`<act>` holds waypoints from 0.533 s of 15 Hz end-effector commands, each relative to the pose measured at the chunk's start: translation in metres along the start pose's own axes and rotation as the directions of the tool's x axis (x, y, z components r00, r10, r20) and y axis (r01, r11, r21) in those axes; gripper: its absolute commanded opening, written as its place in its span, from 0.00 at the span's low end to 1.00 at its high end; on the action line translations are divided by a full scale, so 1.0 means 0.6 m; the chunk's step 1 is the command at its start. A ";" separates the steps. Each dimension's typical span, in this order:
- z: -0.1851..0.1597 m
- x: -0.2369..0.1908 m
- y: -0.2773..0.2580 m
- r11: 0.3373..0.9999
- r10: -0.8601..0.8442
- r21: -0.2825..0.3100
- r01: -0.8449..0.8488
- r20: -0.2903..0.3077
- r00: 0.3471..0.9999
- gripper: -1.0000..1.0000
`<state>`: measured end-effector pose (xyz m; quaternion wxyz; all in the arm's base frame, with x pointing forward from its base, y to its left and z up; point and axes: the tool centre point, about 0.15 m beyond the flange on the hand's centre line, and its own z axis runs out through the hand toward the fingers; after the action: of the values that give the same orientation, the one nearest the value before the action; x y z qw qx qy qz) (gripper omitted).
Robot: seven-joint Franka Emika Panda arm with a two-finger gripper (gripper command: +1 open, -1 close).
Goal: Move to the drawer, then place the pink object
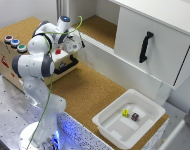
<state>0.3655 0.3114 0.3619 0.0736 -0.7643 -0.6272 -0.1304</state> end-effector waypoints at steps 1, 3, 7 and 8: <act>0.036 0.014 0.005 0.999 -0.003 -0.050 0.005 0.045 0.999 1.00; 0.030 0.017 -0.003 0.999 -0.015 -0.038 0.017 0.049 0.999 1.00; -0.003 0.019 -0.031 0.999 -0.032 -0.037 0.033 0.018 0.999 1.00; -0.020 0.019 -0.034 0.998 -0.030 -0.052 0.031 0.019 0.999 1.00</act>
<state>0.3625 0.3221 0.3525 0.0736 -0.7565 -0.6372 -0.1274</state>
